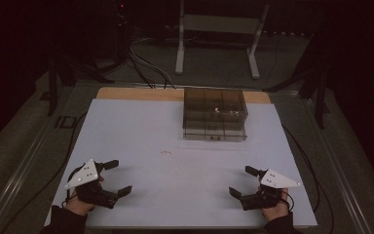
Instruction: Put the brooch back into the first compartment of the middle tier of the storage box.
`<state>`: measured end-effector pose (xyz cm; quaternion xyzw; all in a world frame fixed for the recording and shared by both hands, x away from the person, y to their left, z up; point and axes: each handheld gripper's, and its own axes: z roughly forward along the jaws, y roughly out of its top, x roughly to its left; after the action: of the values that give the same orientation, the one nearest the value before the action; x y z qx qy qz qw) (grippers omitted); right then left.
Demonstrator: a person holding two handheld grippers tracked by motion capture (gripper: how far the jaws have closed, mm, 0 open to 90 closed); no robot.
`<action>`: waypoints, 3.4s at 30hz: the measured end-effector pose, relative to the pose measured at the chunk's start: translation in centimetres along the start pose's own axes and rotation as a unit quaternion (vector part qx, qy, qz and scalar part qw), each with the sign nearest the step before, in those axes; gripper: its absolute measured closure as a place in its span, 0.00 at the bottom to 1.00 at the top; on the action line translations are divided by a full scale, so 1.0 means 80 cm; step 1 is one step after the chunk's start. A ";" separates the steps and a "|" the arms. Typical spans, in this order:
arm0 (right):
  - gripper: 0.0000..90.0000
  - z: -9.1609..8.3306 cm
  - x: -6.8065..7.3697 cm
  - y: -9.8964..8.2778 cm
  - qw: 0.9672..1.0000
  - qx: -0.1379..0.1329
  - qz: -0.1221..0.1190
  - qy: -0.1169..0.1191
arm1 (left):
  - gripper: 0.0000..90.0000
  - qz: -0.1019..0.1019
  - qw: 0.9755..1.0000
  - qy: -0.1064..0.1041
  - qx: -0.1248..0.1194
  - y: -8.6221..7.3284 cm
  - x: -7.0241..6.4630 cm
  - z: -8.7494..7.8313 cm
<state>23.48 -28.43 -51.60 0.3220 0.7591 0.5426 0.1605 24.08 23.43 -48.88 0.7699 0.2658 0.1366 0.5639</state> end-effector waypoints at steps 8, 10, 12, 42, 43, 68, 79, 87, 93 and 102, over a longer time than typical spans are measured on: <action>0.00 0.001 0.000 0.002 1.000 -0.002 0.003 0.005 | 0.00 0.007 1.000 -0.004 0.003 0.020 0.007 0.003; 0.00 0.001 0.000 0.001 1.000 -0.003 0.001 0.005 | 0.00 0.009 1.000 -0.004 0.002 0.025 0.009 0.004; 0.00 0.000 0.000 0.001 1.000 -0.003 0.001 0.006 | 0.00 0.009 1.000 -0.005 0.001 0.030 0.012 0.005; 0.00 -0.001 0.001 0.001 1.000 -0.005 0.002 0.010 | 0.00 0.042 0.998 -0.041 0.016 0.090 0.032 0.062; 0.00 -0.001 0.000 0.001 1.000 -0.004 0.002 0.010 | 0.00 0.043 0.998 -0.042 0.016 0.091 0.032 0.064; 0.00 0.000 0.001 0.001 1.000 -0.005 0.001 0.016 | 0.00 0.045 0.996 -0.075 0.036 0.098 0.045 0.131; 0.00 0.000 0.002 0.001 1.000 -0.005 0.002 0.020 | 0.00 0.034 0.995 -0.079 0.048 0.085 0.054 0.158; 0.00 0.000 0.002 0.001 1.000 -0.003 0.002 0.022 | 0.02 0.028 0.995 -0.076 0.057 0.078 0.063 0.172; 0.00 0.001 0.002 0.001 1.000 -0.003 0.003 0.023 | 0.02 0.018 0.995 -0.075 0.066 0.069 0.068 0.183; 0.00 0.000 0.002 0.001 1.000 -0.004 0.002 0.023 | 0.02 0.017 0.992 -0.079 0.095 0.057 0.072 0.196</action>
<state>23.41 -28.31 -51.49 0.3106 0.7597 0.5531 0.1432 37.92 13.18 -50.22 0.8330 0.2190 0.0593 0.5046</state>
